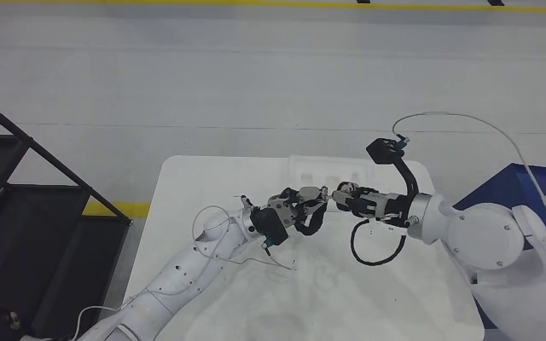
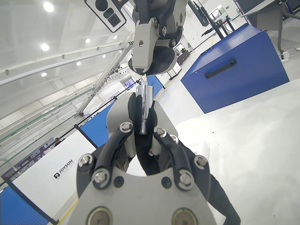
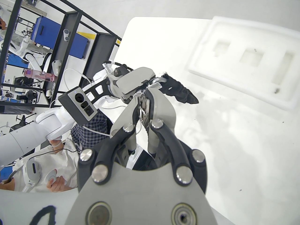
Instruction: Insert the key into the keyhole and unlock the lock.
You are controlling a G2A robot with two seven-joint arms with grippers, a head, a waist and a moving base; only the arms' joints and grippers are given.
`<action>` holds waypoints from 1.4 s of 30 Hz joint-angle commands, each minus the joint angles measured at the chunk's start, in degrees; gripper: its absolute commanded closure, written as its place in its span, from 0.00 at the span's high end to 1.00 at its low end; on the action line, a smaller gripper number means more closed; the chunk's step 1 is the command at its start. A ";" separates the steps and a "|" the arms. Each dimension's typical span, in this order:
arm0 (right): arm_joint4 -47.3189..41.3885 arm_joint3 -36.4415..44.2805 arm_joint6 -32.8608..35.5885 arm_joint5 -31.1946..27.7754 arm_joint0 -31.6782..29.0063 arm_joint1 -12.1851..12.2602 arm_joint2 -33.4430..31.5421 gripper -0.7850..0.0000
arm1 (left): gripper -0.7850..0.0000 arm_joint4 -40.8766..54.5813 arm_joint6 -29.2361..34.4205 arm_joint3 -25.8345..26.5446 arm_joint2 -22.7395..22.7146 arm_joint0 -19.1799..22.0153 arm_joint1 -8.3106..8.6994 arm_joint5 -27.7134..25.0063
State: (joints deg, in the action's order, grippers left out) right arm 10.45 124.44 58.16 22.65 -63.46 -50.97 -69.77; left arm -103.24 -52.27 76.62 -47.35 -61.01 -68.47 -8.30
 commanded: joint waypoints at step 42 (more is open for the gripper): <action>4.84 -0.14 2.69 -0.99 3.99 -0.77 5.15 0.00 | 0.00 6.20 -5.79 -6.55 0.87 1.68 -2.46 -8.76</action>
State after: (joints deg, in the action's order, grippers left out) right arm 15.14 124.34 60.80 21.57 -59.45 -51.73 -64.66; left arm -96.99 -58.03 70.08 -46.45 -59.31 -70.91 -16.99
